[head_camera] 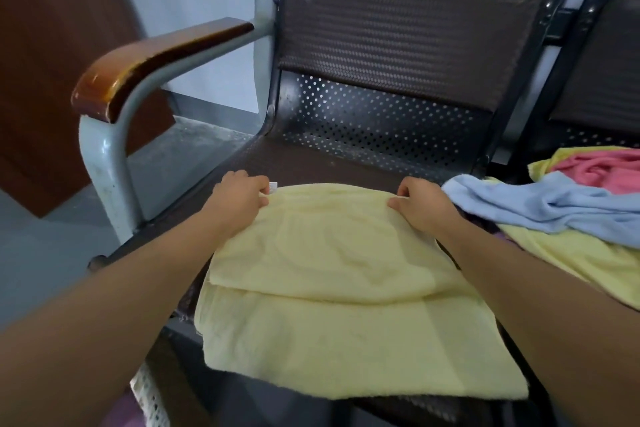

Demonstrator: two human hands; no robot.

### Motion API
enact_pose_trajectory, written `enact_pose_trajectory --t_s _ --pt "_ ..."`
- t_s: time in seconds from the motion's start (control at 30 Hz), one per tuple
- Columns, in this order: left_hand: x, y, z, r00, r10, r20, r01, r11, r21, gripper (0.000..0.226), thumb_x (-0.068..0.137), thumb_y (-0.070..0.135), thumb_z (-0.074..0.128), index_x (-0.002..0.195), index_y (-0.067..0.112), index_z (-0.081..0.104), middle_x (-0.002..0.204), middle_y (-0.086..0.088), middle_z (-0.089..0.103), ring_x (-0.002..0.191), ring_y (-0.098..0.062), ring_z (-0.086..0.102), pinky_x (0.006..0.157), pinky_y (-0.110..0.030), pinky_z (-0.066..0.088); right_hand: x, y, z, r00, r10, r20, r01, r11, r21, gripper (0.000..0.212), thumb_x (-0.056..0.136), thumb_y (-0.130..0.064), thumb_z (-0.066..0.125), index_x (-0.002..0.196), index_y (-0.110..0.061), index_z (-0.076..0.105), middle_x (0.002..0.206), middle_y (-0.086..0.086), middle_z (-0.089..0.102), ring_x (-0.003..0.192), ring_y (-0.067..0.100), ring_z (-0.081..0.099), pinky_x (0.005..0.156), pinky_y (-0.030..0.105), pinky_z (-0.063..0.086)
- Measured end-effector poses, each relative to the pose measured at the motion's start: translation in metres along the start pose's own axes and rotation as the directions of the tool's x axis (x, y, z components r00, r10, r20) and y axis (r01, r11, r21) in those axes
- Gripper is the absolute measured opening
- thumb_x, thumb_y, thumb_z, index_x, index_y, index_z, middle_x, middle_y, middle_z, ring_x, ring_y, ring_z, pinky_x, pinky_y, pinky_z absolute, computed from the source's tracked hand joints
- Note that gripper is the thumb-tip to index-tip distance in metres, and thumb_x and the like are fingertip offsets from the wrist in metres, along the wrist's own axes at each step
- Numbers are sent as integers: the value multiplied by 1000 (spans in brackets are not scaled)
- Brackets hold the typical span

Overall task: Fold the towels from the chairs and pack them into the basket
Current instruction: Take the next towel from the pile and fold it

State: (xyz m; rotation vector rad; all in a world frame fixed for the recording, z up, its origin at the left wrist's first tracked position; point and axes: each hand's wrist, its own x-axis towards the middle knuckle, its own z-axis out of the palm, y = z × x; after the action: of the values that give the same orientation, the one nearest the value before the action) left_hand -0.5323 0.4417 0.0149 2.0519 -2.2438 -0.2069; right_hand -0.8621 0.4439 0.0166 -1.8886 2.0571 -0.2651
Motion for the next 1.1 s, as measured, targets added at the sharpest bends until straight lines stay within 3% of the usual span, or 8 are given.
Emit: enact_pose_trajectory --t_s 0.17,0.3,0.47,0.67,0.77,0.83,0.97,1.1 --pt "-18 -6 -26 996 -54 -71 41 983 -178 7 90 14 69 87 17 64 105 -3 53 95 -23 56 81 -27 40 -18 -2 -19 999 0 -43 9 977 213 11 92 -27 67 92 -19 60 87 -1 64 78 16 60 68 37 50" --pt "-35 7 -81 990 -81 -119 49 967 -249 7 87 19 75 85 19 69 95 2 62 89 -17 57 76 -26 39 -38 -16 -60 994 -29 -108 47 984 171 14 96 -21 65 103 -10 68 95 10 69 83 28 62 68 35 47" --pt "-74 33 -168 966 -78 -248 -19 930 -367 9 82 25 79 82 19 72 84 0 67 81 -15 59 71 -28 37 -79 -26 -142 974 -54 -221 81 990 115 20 94 -28 68 85 -10 66 75 6 64 71 25 60 58 32 41" --pt "-125 69 -280 854 -86 -513 -195 861 -470 14 82 26 79 95 22 78 96 4 72 94 -14 63 83 -28 49 -142 -51 -252 755 -16 -655 251 930 267 17 91 -36 70 94 -21 63 89 2 60 82 19 53 67 31 34" --pt "-143 78 -289 905 21 -425 -162 941 -298 17 81 23 78 98 21 77 94 1 70 89 -16 60 64 -21 39 -167 -47 -264 834 -33 -551 165 968 191 20 88 -36 74 84 -20 63 83 1 63 80 22 60 67 30 38" --pt "-152 81 -287 889 -20 -457 -154 927 -341 21 81 23 78 101 23 71 90 0 66 85 -22 59 59 -23 35 -182 -42 -269 845 -22 -535 173 957 235 18 86 -34 77 83 -20 65 79 0 65 78 21 61 68 30 41" --pt "-168 86 -258 911 28 -412 -172 933 -317 24 86 19 74 110 18 69 102 2 66 96 -20 59 81 -29 42 -210 -31 -247 869 -21 -495 172 950 260 13 88 -29 75 81 -22 67 77 -1 66 76 21 61 69 34 48" --pt "-191 71 -194 985 167 -50 -172 977 -129 18 90 28 71 107 23 72 105 1 71 102 -20 63 87 -32 48 -232 6 -171 946 -31 -321 94 979 181 24 85 -19 71 67 -30 59 77 -3 68 81 23 65 65 32 46"
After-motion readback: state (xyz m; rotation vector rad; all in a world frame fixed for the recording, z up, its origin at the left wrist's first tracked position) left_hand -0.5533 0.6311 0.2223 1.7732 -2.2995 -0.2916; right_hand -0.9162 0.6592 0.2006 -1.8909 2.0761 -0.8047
